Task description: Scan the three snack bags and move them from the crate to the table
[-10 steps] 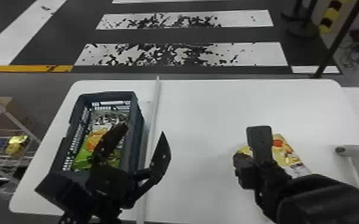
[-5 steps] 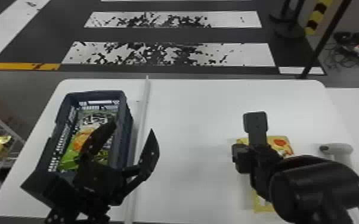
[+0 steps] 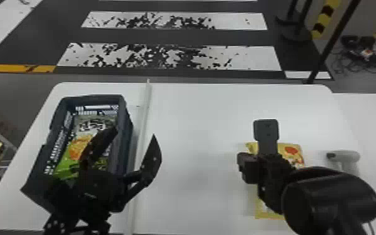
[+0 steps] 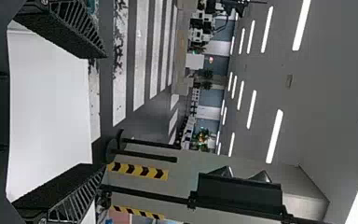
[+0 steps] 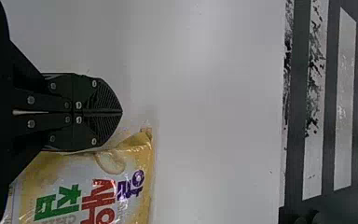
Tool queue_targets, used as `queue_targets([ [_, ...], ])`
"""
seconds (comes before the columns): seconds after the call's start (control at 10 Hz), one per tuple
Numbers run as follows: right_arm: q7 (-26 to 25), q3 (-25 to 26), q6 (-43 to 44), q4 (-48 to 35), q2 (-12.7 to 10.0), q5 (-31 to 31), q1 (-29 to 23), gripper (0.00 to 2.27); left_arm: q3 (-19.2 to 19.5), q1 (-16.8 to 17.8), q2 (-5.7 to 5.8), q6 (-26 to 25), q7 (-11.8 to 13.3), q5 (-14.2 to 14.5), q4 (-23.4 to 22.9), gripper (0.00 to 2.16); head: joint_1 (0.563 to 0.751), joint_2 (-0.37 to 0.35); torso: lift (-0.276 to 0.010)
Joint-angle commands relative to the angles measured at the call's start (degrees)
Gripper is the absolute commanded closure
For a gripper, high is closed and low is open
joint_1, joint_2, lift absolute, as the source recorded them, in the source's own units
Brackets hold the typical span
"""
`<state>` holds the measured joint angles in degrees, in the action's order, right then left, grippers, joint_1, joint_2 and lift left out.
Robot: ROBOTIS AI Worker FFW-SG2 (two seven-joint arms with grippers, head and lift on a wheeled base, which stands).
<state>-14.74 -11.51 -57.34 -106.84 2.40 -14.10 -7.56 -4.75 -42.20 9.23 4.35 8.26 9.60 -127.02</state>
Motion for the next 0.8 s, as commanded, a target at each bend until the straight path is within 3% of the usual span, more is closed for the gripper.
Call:
queue_targets([
  [0.0,0.7,0.8,0.1,-8.8,0.2,-1.9,-5.6,2.23,0.0,0.4,0.0,0.1,0.0,0.1,0.5,0.03,0.695,0.026,-0.062],
  [0.1,1.3,2.8,-3.4,-16.6,1.4,-5.1,-9.3,2.21,0.0,0.4,-0.09,0.1,0.0,0.2,0.5,0.03,0.695,0.038,-0.062],
  [0.2,4.1,5.4,-6.1,-24.1,2.7,-6.2,-13.8,2.02,-0.3,0.4,-0.09,0.1,0.0,0.2,0.5,0.03,0.695,0.046,-0.062],
  [0.4,11.0,12.7,-5.2,-33.9,2.8,-4.7,-23.2,1.35,-0.9,0.6,-0.17,0.3,-0.4,0.2,0.5,0.03,0.695,0.021,-0.062],
  [0.5,14.2,15.6,-4.0,-35.2,2.8,-4.9,-26.0,1.35,-1.1,0.7,-0.17,0.4,-0.6,0.2,0.9,0.03,0.695,0.003,-0.062],
  [0.7,18.4,17.8,-0.1,-31.8,2.8,-4.8,-26.5,2.1,-2.3,1.1,-0.26,1.1,-0.6,0.1,1.9,0.03,0.695,-0.062,-0.062],
])
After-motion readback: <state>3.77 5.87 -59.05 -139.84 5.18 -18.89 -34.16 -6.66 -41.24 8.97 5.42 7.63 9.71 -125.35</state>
